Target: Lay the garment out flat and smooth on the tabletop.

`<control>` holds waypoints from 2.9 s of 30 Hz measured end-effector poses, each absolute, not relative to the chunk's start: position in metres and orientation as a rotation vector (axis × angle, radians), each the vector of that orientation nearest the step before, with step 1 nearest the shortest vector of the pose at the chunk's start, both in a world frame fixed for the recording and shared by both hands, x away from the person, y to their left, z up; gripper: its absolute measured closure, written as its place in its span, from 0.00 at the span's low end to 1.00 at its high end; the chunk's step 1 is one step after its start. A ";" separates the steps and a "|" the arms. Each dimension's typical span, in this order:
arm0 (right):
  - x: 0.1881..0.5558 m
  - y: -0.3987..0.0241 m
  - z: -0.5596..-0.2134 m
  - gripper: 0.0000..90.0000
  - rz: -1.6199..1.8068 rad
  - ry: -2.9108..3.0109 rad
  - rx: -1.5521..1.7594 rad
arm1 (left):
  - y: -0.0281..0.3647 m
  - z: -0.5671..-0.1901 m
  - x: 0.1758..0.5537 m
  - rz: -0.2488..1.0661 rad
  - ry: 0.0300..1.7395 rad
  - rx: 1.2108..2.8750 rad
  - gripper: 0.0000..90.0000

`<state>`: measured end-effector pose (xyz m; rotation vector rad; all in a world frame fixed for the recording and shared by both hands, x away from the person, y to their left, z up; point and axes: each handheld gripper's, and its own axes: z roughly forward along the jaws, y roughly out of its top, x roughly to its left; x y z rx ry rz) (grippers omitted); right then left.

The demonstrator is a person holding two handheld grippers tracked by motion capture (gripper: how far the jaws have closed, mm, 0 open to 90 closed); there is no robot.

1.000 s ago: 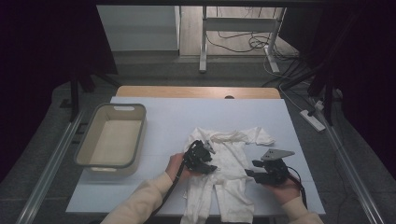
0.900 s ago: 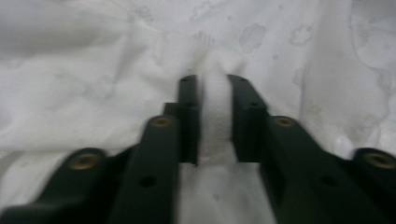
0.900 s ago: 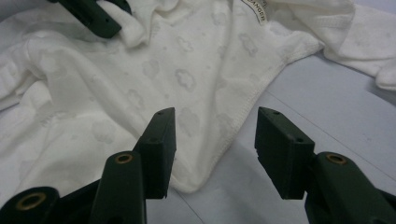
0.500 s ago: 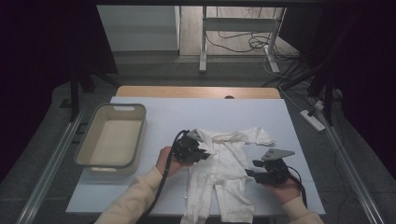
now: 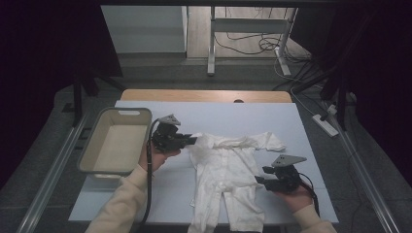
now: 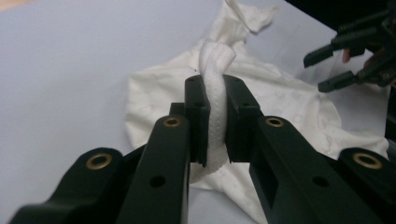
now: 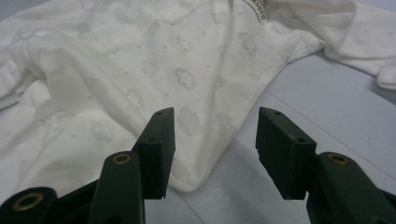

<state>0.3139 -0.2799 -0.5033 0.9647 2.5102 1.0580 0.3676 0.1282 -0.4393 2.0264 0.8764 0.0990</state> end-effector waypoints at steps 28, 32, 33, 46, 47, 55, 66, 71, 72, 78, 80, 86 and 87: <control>0.315 -0.279 -0.504 0.53 1.049 2.520 0.957 | 0.198 -0.439 0.377 0.144 1.112 1.834 0.88; 0.315 -0.279 -0.504 0.53 1.046 2.522 0.956 | 0.205 -0.440 0.378 0.147 1.129 1.817 0.88; 0.315 -0.279 -0.505 0.53 1.046 2.522 0.956 | 0.207 -0.440 0.378 0.147 1.135 1.811 0.88; 0.315 -0.279 -0.504 0.52 1.043 2.520 0.956 | 0.221 -0.444 0.379 0.148 1.187 1.791 0.87; 0.315 -0.279 -0.504 0.52 1.044 2.519 0.956 | 0.221 -0.444 0.379 0.150 1.189 1.791 0.87; 0.315 -0.279 -0.504 0.52 1.047 2.519 0.954 | 0.224 -0.440 0.375 0.230 1.245 1.774 0.63; 0.315 -0.279 -0.502 0.52 1.053 2.499 0.947 | 0.193 -0.430 0.366 0.251 1.122 1.860 0.44; 0.318 -0.281 -0.497 0.51 1.085 2.441 0.951 | 0.176 -0.434 0.367 0.229 1.080 1.912 0.43; 0.319 -0.282 -0.497 0.51 1.086 2.433 0.954 | 0.172 -0.436 0.368 0.220 1.075 1.924 0.42; 0.333 -0.291 -0.495 0.51 1.047 2.358 0.991 | 0.157 -0.444 0.370 0.195 1.050 1.980 0.41; 0.341 -0.294 -0.496 0.51 1.018 2.332 1.010 | 0.153 -0.445 0.370 0.192 1.044 1.991 0.40; 0.368 -0.301 -0.500 0.51 0.965 2.272 1.103 | 0.147 -0.448 0.372 0.181 1.033 2.009 0.39; 0.372 -0.300 -0.500 0.51 0.950 2.254 1.104 | 0.147 -0.448 0.372 0.179 1.033 2.010 0.39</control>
